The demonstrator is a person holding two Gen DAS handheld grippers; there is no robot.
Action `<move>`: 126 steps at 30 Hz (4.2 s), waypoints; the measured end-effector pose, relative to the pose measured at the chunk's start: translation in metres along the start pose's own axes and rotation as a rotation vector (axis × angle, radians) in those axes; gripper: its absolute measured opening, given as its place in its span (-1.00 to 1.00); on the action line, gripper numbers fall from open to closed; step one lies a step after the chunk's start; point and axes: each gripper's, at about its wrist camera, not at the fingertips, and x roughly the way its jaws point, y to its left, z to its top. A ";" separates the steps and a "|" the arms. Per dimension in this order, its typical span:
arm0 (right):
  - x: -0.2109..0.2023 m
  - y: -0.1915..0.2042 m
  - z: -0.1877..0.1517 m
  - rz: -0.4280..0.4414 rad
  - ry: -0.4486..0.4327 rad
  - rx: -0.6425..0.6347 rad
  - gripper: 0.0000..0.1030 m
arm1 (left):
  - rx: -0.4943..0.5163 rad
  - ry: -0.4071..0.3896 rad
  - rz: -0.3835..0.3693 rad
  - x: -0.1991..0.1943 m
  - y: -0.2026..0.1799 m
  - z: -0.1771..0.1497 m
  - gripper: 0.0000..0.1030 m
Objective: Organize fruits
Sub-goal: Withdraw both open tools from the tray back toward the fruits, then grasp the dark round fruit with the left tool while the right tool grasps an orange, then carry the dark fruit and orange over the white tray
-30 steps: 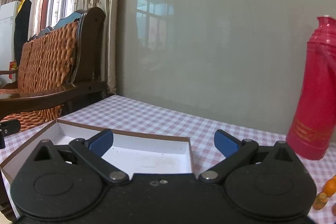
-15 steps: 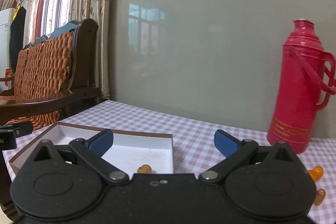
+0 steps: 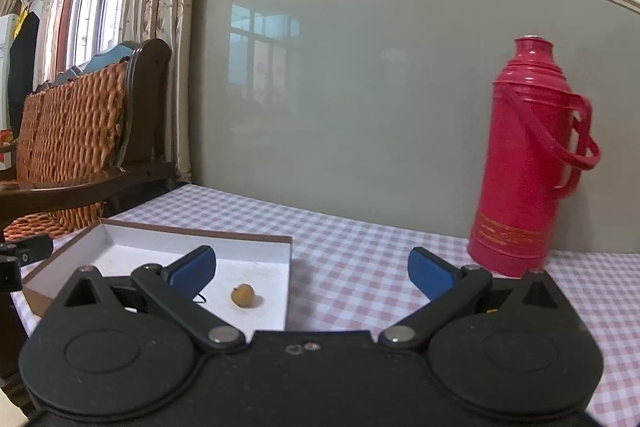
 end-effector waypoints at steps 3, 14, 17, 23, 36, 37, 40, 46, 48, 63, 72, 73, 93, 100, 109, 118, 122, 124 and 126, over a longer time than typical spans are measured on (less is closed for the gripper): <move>-0.010 -0.006 -0.006 -0.007 0.011 -0.004 0.88 | 0.025 -0.005 -0.034 -0.005 -0.010 -0.003 1.00; -0.043 -0.043 -0.026 -0.104 0.022 0.000 0.84 | 0.051 -0.008 -0.145 -0.012 -0.055 -0.007 1.00; -0.049 -0.057 -0.032 -0.128 0.030 0.012 0.83 | 0.074 -0.011 -0.183 -0.014 -0.072 -0.010 1.00; -0.056 -0.080 -0.044 -0.172 0.059 0.023 0.74 | 0.113 -0.004 -0.253 -0.014 -0.104 -0.014 1.00; -0.046 -0.111 -0.064 -0.229 0.139 0.027 0.55 | 0.186 0.014 -0.388 -0.008 -0.171 -0.024 0.99; -0.046 -0.112 -0.066 -0.228 0.143 0.027 0.54 | 0.188 0.017 -0.394 -0.007 -0.175 -0.024 0.99; -0.043 -0.116 -0.069 -0.237 0.153 0.014 0.54 | 0.190 0.021 -0.411 -0.006 -0.185 -0.026 0.99; -0.030 -0.123 -0.077 -0.224 0.192 0.007 0.49 | 0.196 0.043 -0.442 0.004 -0.201 -0.029 0.81; -0.024 -0.122 -0.082 -0.218 0.213 -0.005 0.44 | 0.201 0.069 -0.447 0.010 -0.207 -0.031 0.69; 0.039 -0.125 -0.094 -0.161 0.318 -0.025 -0.15 | 0.212 0.172 -0.479 0.058 -0.245 -0.042 0.49; 0.057 -0.142 -0.092 -0.160 0.342 0.013 -0.37 | 0.153 0.306 -0.533 0.088 -0.267 -0.042 0.31; 0.057 -0.145 -0.092 -0.165 0.344 0.017 -0.37 | 0.164 0.321 -0.535 0.090 -0.270 -0.044 0.27; 0.066 -0.171 -0.083 -0.157 0.354 0.122 -0.40 | 0.213 0.352 -0.543 0.090 -0.289 -0.046 -0.20; 0.041 -0.169 -0.072 -0.171 0.304 0.136 -0.40 | 0.233 0.290 -0.540 0.061 -0.276 -0.031 -0.20; 0.011 -0.153 -0.062 -0.171 0.252 0.132 -0.40 | 0.262 0.247 -0.517 0.036 -0.249 -0.022 -0.20; -0.016 -0.124 -0.063 -0.133 0.234 0.102 -0.40 | 0.240 0.241 -0.483 0.014 -0.207 -0.024 -0.20; -0.025 -0.111 -0.063 -0.108 0.226 0.087 -0.40 | 0.231 0.218 -0.468 0.003 -0.193 -0.021 -0.20; -0.030 -0.102 -0.062 -0.086 0.215 0.073 -0.40 | 0.232 0.201 -0.454 -0.003 -0.183 -0.020 -0.20; -0.034 -0.092 -0.058 -0.065 0.202 0.058 -0.40 | 0.226 0.189 -0.443 -0.008 -0.172 -0.020 -0.20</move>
